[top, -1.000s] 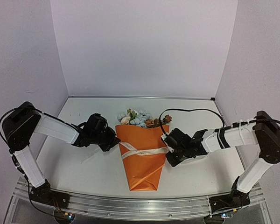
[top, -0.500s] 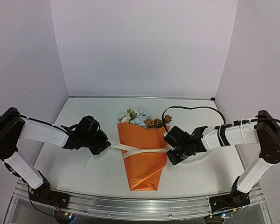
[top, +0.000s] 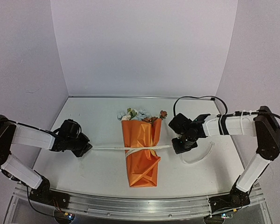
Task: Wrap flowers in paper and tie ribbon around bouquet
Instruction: Tie the ribbon around the folded bouquet.
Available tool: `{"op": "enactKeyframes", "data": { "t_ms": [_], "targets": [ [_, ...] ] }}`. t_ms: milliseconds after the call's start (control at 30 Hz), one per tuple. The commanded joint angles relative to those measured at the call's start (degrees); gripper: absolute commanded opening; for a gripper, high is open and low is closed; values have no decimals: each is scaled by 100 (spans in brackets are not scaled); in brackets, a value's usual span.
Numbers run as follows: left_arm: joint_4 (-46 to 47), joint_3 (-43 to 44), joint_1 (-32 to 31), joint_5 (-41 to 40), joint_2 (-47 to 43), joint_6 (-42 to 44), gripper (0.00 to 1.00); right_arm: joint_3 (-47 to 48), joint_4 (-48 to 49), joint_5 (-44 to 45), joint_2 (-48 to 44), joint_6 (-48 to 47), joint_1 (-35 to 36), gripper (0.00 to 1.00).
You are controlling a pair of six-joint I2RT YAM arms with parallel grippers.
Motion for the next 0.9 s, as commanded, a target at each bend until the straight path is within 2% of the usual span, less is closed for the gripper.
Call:
{"op": "enactKeyframes", "data": {
  "t_ms": [0,100,167,400,600,867],
  "targets": [
    [-204,-549,1672,338,-503,676,0,-942,-478,683,-693,997,-883,0],
    [-293,-544,2458,562,-686,1067,0,-1696,-221,682,-1373,1415,-1462,0],
    [-371,-487,2727,725,-675,1183,0,-2071,-40,535,-1750,1588,-1736,0],
    [-323,-265,2998,883,-464,1254,0,-2364,49,416,-2243,1735,-1825,0],
    [-370,-219,3553,1158,-462,1365,0,-2935,39,246,-2722,2035,-2412,0],
    [-439,-110,4019,1361,-459,1551,0,-3202,-238,270,-3344,2182,-2659,0]
  ]
}}
